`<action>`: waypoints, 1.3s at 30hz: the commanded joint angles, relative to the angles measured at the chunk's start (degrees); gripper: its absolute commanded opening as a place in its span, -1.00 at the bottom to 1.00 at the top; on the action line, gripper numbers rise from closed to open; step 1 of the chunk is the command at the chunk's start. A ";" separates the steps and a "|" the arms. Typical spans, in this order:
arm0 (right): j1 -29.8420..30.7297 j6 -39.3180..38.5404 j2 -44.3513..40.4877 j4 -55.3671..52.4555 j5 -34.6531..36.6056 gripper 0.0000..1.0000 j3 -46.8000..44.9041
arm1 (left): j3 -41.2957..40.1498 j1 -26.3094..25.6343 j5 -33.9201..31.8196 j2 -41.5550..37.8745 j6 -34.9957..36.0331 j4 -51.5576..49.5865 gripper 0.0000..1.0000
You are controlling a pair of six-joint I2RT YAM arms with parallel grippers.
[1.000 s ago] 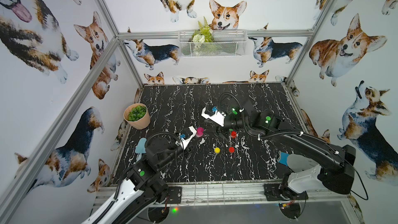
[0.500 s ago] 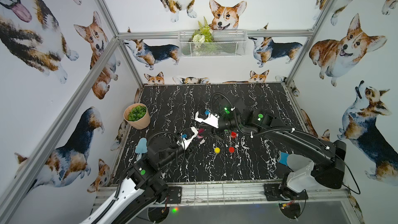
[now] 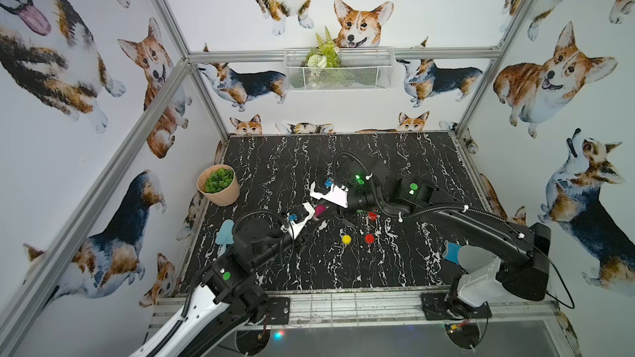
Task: Close the paint jar lid
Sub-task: Screw the lid onto the paint jar.
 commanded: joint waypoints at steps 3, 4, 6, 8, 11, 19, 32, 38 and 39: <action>0.74 -0.18 0.62 -0.62 0.75 -0.43 0.05 | 0.26 0.00 -1.00 -0.48 1.15 1.67 -0.33; 0.87 0.12 0.74 -0.51 0.77 -0.43 -0.08 | 0.17 -0.02 -1.34 -0.71 1.29 1.98 -0.33; 0.96 1.39 0.78 0.56 1.69 -0.43 -0.67 | -0.17 -0.06 -1.91 -1.31 1.39 2.91 -0.33; 0.99 3.00 0.75 2.24 2.37 -0.43 -1.45 | -0.46 -0.05 -2.18 -1.89 1.67 4.22 -0.33; 1.17 6.12 1.09 5.02 3.24 -0.43 -2.56 | -0.85 -0.02 -2.93 -2.52 2.09 6.28 -0.34; 2.24 16.46 3.34 9.97 8.30 -0.45 -2.63 | -1.22 0.01 -6.62 -3.61 4.17 11.14 -0.35; 4.97 29.53 5.82 15.46 18.47 -0.45 -2.06 | -3.43 -0.02 -16.87 -4.54 5.69 17.94 -0.35; 6.15 32.35 6.98 16.49 20.90 -0.43 -1.77 | -4.07 -0.02 -18.81 -4.04 5.64 20.58 -0.35; 6.18 32.58 6.93 16.50 21.44 -0.42 -1.78 | -4.06 -0.02 -18.81 -3.86 5.63 20.67 -0.35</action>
